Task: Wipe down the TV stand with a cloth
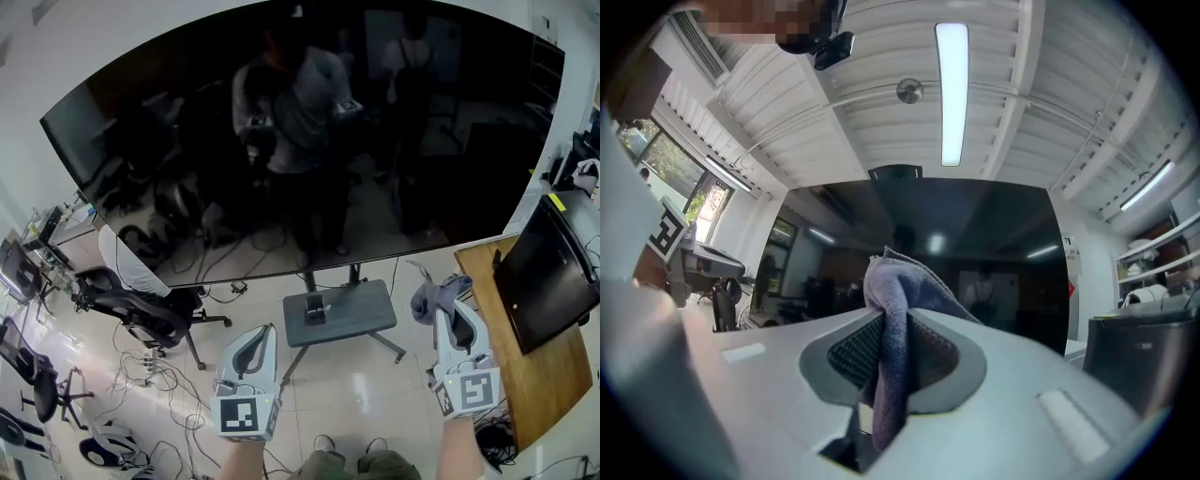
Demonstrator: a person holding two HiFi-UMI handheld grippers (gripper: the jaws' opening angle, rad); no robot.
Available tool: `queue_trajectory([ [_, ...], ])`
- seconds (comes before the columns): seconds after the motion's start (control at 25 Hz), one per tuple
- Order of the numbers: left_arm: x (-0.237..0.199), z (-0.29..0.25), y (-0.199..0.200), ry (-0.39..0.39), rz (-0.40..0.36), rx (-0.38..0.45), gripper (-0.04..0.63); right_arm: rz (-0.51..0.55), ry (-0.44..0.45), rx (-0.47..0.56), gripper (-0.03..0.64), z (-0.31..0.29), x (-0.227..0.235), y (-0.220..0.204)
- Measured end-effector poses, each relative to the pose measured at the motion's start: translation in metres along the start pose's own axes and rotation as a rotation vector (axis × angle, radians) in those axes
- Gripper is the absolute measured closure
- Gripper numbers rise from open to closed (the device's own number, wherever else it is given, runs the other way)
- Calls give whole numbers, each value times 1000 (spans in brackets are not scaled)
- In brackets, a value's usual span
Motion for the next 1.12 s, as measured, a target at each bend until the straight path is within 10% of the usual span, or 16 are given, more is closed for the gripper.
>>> queue_trajectory([
  [0.2, -20, -108, -172, 20, 11, 6, 581, -6, 10, -23, 558, -77, 5, -190],
  [0.56, -46, -112, -511, 77, -45, 56, 581, -26, 60, 22, 558, -56, -86, -539],
  [0.96, -58, -79, -697, 176, -91, -31, 591, -36, 77, 100, 558, -31, -164, -711],
  [1.12, -65, -72, -704, 166, -88, 98, 595, -35, 119, 105, 558, -36, -197, -722],
])
Point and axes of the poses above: the fingertips, and each gripper's own axes: z backward along the fingers, x to its right, y out of its top, the point moved 7 cm from there along z, backward along the fingers, and after that the axes turned 12 degrees about z, right-handed, at the moved point
